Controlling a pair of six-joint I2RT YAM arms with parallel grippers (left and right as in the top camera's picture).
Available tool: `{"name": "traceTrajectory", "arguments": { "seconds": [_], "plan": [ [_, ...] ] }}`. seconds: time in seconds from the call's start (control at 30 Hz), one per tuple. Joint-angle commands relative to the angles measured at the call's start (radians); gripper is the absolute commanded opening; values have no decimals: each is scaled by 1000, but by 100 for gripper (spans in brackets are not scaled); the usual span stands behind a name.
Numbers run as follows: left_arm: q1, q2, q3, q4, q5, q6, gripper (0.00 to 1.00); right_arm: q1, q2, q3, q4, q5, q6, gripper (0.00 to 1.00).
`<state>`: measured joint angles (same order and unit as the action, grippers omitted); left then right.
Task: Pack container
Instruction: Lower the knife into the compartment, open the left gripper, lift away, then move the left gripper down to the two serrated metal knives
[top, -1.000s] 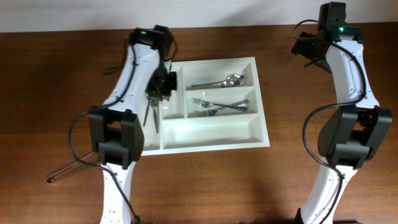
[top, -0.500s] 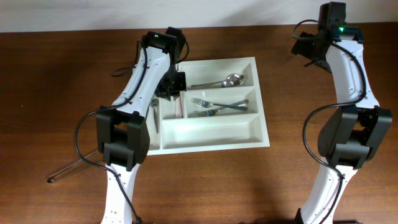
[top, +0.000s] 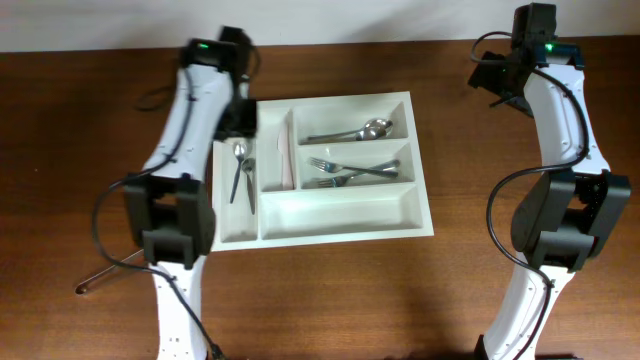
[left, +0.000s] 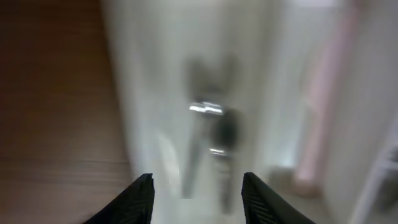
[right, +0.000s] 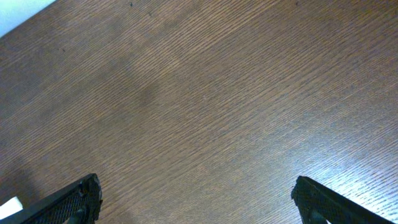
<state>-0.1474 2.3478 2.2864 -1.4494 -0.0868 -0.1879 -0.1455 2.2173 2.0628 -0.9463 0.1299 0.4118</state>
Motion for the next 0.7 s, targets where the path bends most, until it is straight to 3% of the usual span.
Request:
{"name": "traceTrajectory", "arguments": {
  "seconds": [0.0,0.13,0.3,0.67],
  "plan": [
    [91,-110,33,5,-90,74,49,0,13,16,0,2,1,99],
    [216,-148,34,34,-94,148,50,-1,13,16,0,2,1,99],
    [330,-153,33,-39,-82,412,46,0,13,16,0,2,1,99],
    [412,-254,33,-239,63,376,46,0,13,16,0,2,1,99]
  ]
}}
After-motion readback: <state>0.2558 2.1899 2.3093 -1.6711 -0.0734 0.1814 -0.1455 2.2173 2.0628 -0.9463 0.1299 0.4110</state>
